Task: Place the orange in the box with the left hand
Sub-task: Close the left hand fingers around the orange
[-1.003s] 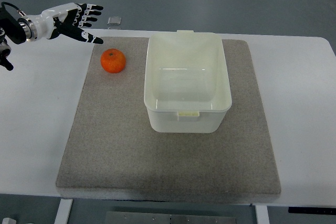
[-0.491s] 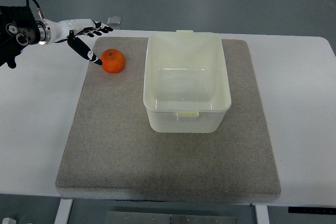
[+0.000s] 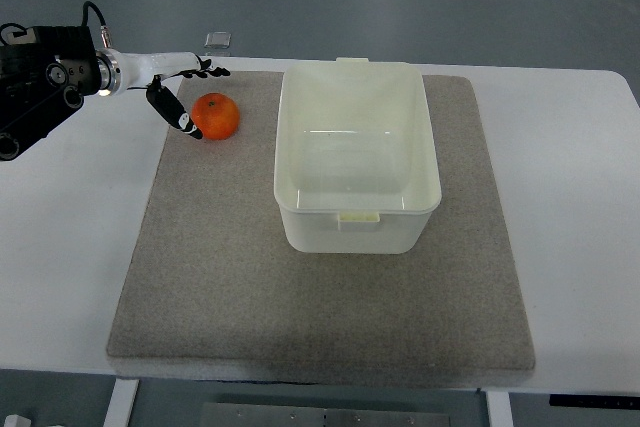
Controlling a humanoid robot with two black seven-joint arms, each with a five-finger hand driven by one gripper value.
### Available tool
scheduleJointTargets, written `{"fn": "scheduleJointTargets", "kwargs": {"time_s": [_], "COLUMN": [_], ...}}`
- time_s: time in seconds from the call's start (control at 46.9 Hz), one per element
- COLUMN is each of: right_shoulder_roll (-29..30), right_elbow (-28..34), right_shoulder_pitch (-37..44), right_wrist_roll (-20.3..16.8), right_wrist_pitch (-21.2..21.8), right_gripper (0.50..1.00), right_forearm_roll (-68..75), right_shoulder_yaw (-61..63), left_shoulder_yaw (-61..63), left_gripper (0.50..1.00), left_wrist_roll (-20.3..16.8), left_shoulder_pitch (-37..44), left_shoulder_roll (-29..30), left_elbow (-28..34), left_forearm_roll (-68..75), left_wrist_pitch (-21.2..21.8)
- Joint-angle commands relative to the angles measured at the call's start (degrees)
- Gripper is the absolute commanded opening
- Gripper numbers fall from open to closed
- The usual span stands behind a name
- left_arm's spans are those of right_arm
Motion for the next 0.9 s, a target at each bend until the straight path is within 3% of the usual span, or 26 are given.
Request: {"fn": "scheduleJointTargets", "kwargs": {"time_s": [0.0,0.213,0.427,0.576,0.662,0.79,0.875], "right_shoulder_roll": [0.00,0.00,0.00,0.00,0.00,0.00,0.00], "right_elbow": [0.00,0.00,0.00,0.00,0.00,0.00,0.00], "right_shoulder_pitch": [0.01,0.01,0.01,0.01,0.01,0.01,0.01], "right_wrist_roll": [0.00,0.00,0.00,0.00,0.00,0.00,0.00], "right_wrist_pitch": [0.00,0.00,0.00,0.00,0.00,0.00,0.00], "right_gripper": [0.932,0.932,0.932,0.932,0.932,0.932,0.932], "right_forearm_roll": [0.00,0.00,0.00,0.00,0.00,0.00,0.00], "right_shoulder_yaw": [0.00,0.00,0.00,0.00,0.00,0.00,0.00], "left_shoulder_yaw": [0.07,3.76,5.61,5.61,5.61,5.61,5.61], "left_gripper": [0.975,0.973,0.936,0.789,0.664,0.568,0.546], "left_wrist_roll": [0.02,-0.07,-0.07,-0.07,-0.07,-0.07,-0.07], "left_shoulder_pitch": [0.23,0.58,0.58,0.58,0.58,0.58,0.58], "left_shoulder_roll": [-0.47,-2.49,-3.46,-3.55,-3.63,-4.69,-4.69], "left_elbow": [0.19,0.63,0.72,0.81,1.51,2.91,3.27], "left_forearm_roll": [0.31,0.84,1.45,4.00,5.50,6.11,6.29], "left_wrist_pitch": [2.15,8.49,9.19,9.28,9.28,9.28,9.28]}}
